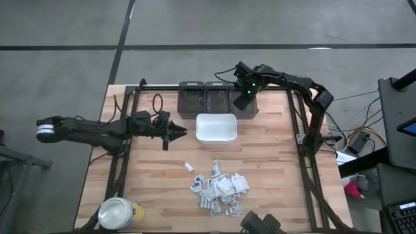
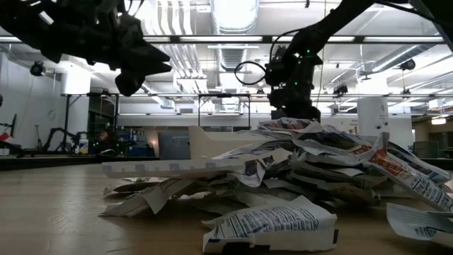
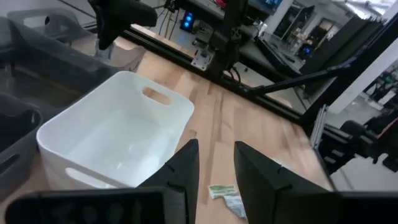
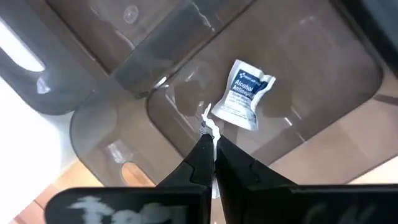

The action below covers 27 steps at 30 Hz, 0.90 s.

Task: Pick & Place First Aid Supplies
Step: Put the white alcohol pad into the right black bin

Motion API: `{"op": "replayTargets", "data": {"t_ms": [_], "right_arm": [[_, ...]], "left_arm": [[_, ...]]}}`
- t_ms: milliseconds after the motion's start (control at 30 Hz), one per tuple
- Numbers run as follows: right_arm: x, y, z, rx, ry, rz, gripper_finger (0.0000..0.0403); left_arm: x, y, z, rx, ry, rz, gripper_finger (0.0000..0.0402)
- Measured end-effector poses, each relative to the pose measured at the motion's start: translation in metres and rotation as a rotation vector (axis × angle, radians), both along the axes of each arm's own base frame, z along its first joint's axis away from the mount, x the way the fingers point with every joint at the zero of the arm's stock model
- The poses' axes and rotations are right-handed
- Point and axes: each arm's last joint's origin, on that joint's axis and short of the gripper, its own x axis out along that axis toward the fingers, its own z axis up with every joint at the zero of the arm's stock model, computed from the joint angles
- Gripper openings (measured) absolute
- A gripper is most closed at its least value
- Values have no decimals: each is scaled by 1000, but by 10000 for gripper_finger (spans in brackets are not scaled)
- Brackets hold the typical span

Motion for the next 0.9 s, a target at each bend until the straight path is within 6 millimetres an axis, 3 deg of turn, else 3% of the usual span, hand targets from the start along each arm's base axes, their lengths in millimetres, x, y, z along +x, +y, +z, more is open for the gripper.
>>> {"op": "replayTargets", "data": {"t_ms": [500, 900], "right_arm": [[7, -4, -21, 15, 17, 7, 13], [5, -7, -18, -60, 65, 37, 107]], "left_arm": [[-7, 2, -23, 45, 67, 44, 94], [-9, 2, -28, 49, 76, 34, 94]]}}
